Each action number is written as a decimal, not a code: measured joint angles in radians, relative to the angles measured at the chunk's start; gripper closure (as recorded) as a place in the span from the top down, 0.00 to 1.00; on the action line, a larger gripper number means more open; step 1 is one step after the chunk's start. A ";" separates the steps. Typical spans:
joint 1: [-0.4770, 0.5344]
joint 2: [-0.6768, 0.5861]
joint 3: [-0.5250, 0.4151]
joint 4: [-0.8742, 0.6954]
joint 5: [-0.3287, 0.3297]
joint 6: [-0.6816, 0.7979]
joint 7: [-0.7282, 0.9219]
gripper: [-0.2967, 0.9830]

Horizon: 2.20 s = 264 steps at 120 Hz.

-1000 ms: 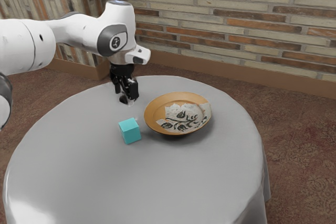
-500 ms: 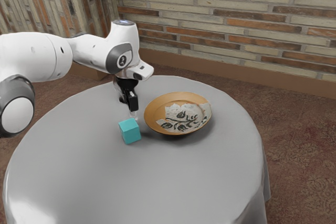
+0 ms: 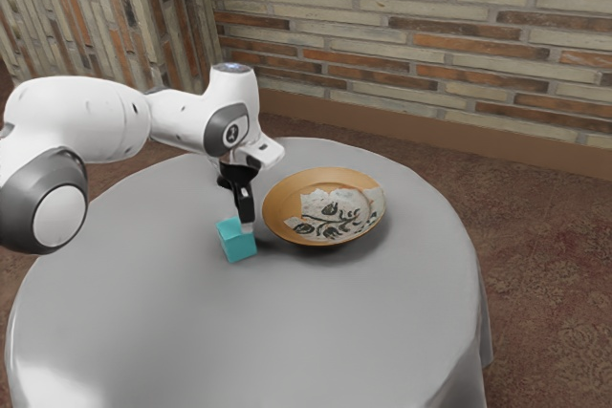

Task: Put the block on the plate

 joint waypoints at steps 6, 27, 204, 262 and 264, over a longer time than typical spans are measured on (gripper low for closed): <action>0.000 0.006 -0.001 0.000 -0.005 0.002 0.008 0.77; 0.000 0.023 -0.001 -0.001 -0.017 0.008 0.032 0.77; -0.001 -0.183 0.026 -0.248 -0.050 0.050 0.082 0.55; -0.005 -0.221 0.036 -0.094 -0.039 -0.020 0.074 0.55; -0.005 -0.213 0.036 -0.082 -0.038 -0.023 0.074 0.56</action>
